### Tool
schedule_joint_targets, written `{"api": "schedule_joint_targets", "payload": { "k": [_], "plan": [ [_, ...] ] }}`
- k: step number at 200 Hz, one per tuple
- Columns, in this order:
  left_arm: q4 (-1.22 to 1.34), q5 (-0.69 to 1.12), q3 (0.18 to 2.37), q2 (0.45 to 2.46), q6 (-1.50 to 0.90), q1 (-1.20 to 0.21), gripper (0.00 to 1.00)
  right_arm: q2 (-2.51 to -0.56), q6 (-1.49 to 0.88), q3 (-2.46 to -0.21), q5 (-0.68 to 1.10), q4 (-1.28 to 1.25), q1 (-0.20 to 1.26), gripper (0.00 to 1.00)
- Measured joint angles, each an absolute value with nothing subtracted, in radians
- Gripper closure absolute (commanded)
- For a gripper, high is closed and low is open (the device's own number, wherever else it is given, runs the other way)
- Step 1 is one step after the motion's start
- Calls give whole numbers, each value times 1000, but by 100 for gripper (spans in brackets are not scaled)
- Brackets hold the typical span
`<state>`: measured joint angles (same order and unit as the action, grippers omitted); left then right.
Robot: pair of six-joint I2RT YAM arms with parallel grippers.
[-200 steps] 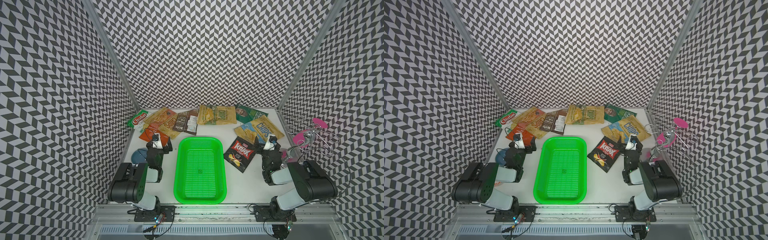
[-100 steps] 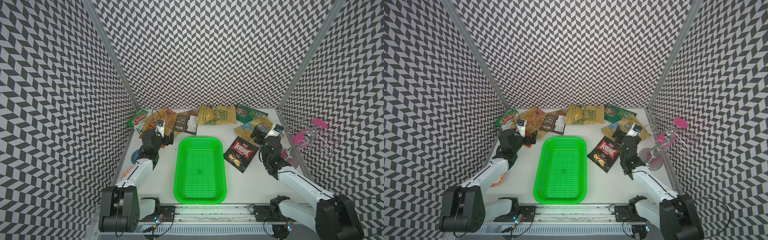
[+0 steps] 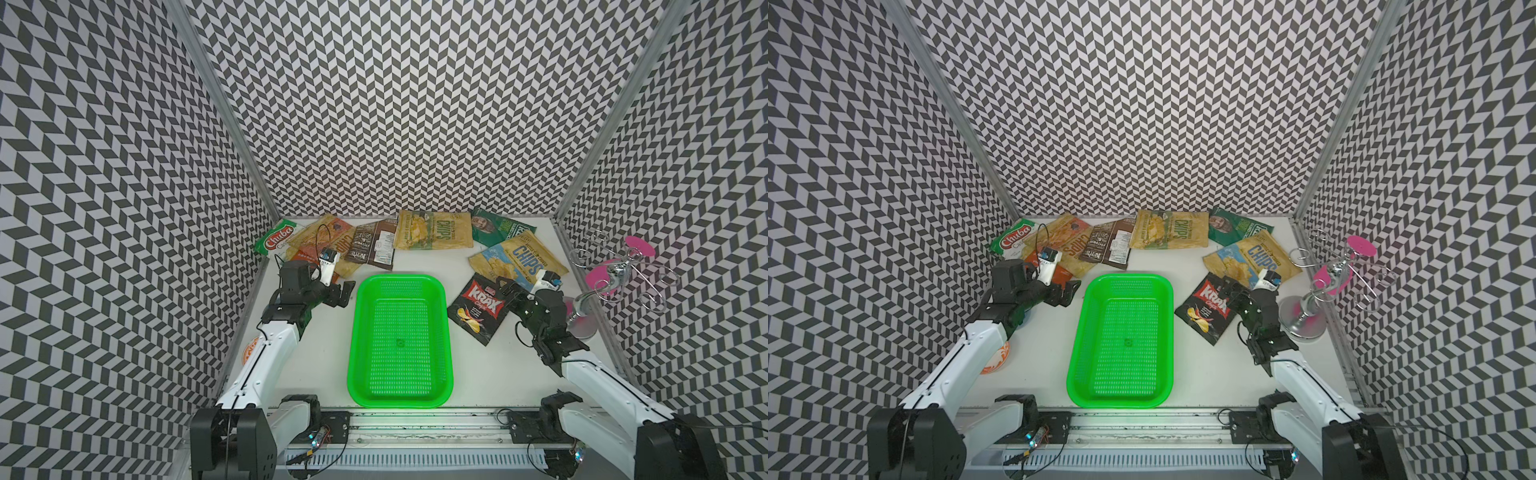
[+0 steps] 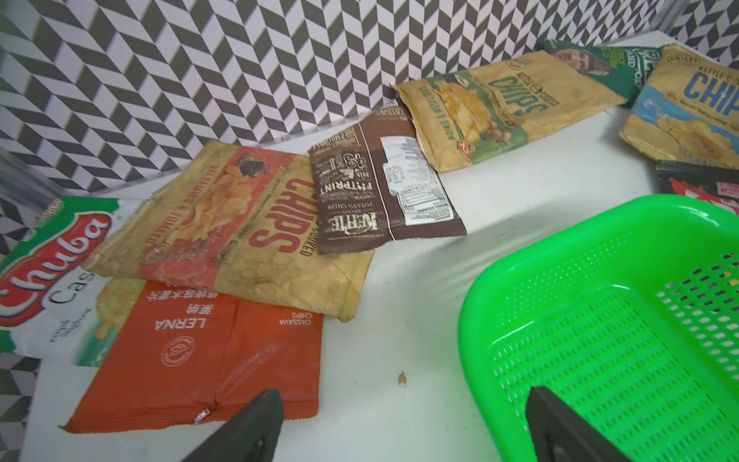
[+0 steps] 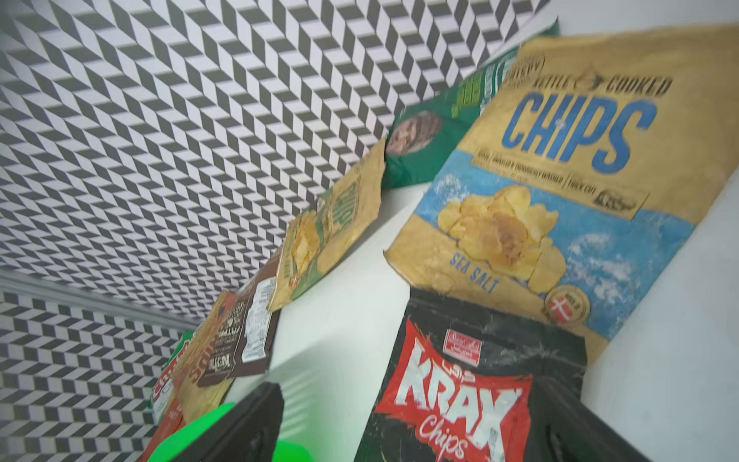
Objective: Put the potato chips into the basket
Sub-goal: Pick up the potato chip from the center of the board.
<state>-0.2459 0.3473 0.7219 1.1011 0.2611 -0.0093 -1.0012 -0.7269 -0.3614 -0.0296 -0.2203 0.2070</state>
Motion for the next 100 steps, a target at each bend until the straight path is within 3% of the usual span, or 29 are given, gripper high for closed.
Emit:
{"api": "schedule_joint_targets", "payload": {
  "k": [75,100],
  "plan": [
    [-348,368,731,1105,288,-6,1,-1242,-686,-404,116,-41,204,26],
    [-391,393,783,1109,294,-6,1,-1288,-679,-413,126,-42,204,27]
  ]
}}
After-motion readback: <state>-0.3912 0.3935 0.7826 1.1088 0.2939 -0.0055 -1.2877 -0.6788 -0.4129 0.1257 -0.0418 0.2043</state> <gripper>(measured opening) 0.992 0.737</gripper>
